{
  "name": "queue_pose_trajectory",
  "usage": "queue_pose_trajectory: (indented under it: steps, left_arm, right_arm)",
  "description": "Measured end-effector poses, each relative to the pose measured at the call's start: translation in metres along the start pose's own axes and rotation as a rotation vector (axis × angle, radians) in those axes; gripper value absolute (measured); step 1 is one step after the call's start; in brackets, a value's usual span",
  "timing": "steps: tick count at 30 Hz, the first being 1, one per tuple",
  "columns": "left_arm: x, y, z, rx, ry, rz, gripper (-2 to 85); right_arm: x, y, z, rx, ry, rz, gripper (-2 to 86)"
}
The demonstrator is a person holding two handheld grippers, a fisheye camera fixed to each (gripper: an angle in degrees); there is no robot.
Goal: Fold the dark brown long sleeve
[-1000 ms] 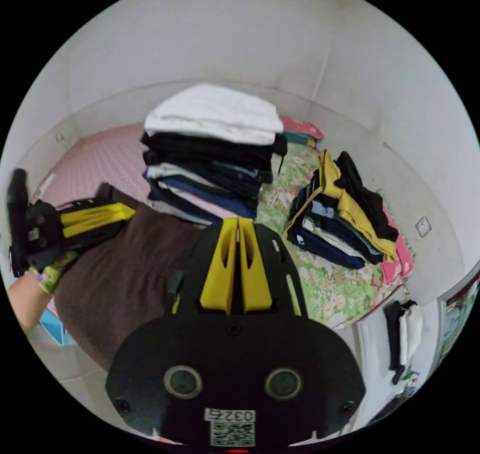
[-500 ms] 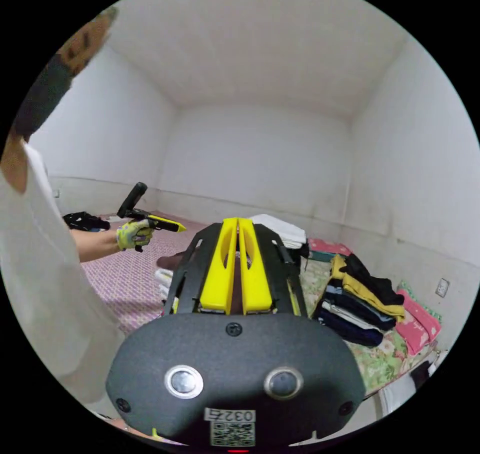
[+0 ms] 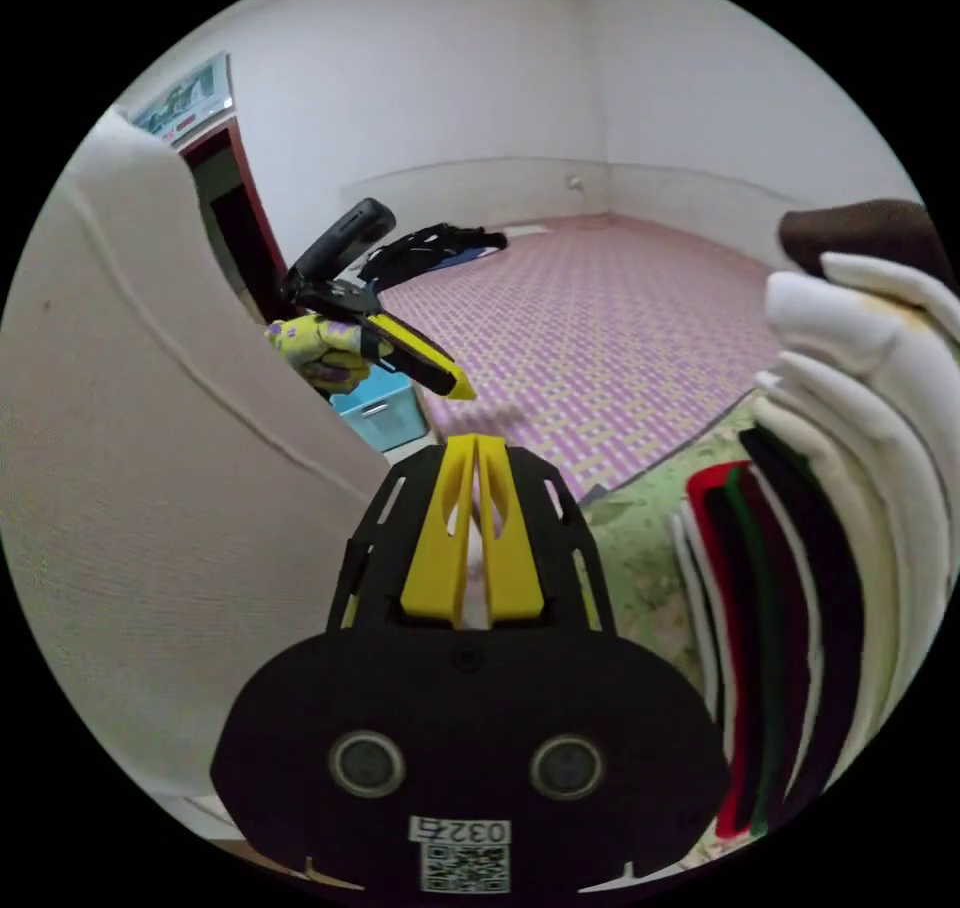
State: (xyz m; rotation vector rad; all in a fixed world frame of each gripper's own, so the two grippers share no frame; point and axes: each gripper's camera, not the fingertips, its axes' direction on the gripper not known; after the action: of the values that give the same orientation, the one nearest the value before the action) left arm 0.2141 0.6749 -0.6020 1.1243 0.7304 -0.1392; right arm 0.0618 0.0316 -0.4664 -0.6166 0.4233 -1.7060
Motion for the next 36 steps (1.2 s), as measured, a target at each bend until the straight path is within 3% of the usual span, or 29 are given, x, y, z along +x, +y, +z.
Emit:
queue_pose_trajectory:
  steps: [2,7,11,19,26,31,36]
  left_arm:
    - [-0.041,0.035,0.007,-0.025,0.036,-0.154,-0.9]
    - [-0.135,0.125,0.010,0.028,0.135,-0.450,-0.9]
    - [-0.215,0.212,0.016,0.082,0.251,-0.641,-0.9]
    - [-0.356,0.376,0.008,0.157,0.353,-0.735,-0.9]
    - [-0.462,0.501,-0.028,0.252,0.294,-0.761,-0.9]
    - [-0.506,0.567,-0.043,0.352,0.243,-0.782,-0.9]
    - [-0.544,0.626,-0.021,0.478,0.322,-0.905,-0.9]
  right_arm:
    - [0.007,-0.027,0.025,-0.039,-0.122,0.025,-1.0]
    - [-0.006,-0.086,0.061,-0.081,-0.110,0.024,-1.0]
    - [-0.021,-0.135,0.107,-0.131,-0.179,0.161,-1.0]
    - [-0.133,-0.252,0.211,-0.284,-0.268,0.095,-1.0]
    - [-0.229,-0.370,0.301,-0.356,-0.435,0.067,-1.0]
    - [-0.256,-0.438,0.338,-0.391,-0.477,0.067,-1.0]
    - [-0.268,-0.489,0.375,-0.426,-0.508,0.082,-1.0]
